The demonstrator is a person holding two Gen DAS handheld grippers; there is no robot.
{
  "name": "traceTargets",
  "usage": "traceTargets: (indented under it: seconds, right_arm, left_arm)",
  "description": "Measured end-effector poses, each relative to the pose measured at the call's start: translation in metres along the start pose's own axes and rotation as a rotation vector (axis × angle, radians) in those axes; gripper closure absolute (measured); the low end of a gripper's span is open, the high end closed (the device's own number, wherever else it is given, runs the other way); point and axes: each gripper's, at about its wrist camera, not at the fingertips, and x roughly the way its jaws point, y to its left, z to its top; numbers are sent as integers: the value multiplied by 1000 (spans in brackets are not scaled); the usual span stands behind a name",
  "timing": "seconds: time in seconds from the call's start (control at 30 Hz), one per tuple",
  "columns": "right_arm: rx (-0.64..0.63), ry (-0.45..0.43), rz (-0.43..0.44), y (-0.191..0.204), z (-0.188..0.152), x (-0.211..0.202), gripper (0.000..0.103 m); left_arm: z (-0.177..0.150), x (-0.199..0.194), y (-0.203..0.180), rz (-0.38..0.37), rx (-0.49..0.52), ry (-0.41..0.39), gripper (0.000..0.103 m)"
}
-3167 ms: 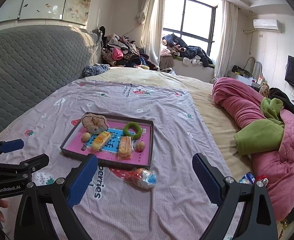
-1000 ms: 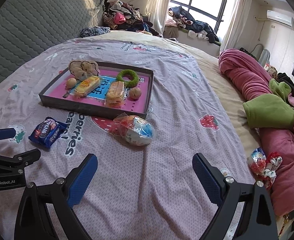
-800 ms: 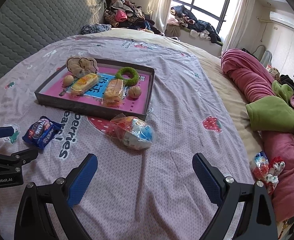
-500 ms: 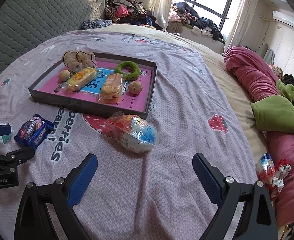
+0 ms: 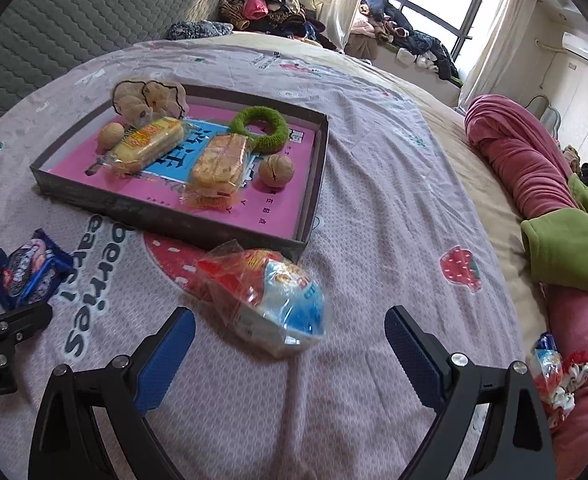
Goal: Organize objects
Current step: 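Grasp blue biscuit packet with left tool while right tool grasps wrapped snack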
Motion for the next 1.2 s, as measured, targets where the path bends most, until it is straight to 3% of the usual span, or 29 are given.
traceTargets:
  seconds: [0.4,0.57,0.8,0.97,1.07,1.2]
  right_arm:
    - [25,25,34,-1,5,33,9]
    - [53,23,113,-1,4,38,31]
    - [68,9,148,2,1,35,39]
    - [86,-8,168,1,0,32,40]
    - [88,-15,184,2,0,30,41]
    - [88,-26,213,5,-1,26,41]
  left_arm:
    - [12,16,2,8,-14,-12,16]
    - [13,19,1,13,-11,-26,16]
    - [11,19,0,15,1,-40,16]
    - [9,16,-3,4,7,-40,26]
    - [8,13,-4,-25,-2,-43,41]
    - [7,11,-2,-42,-12,-42,43]
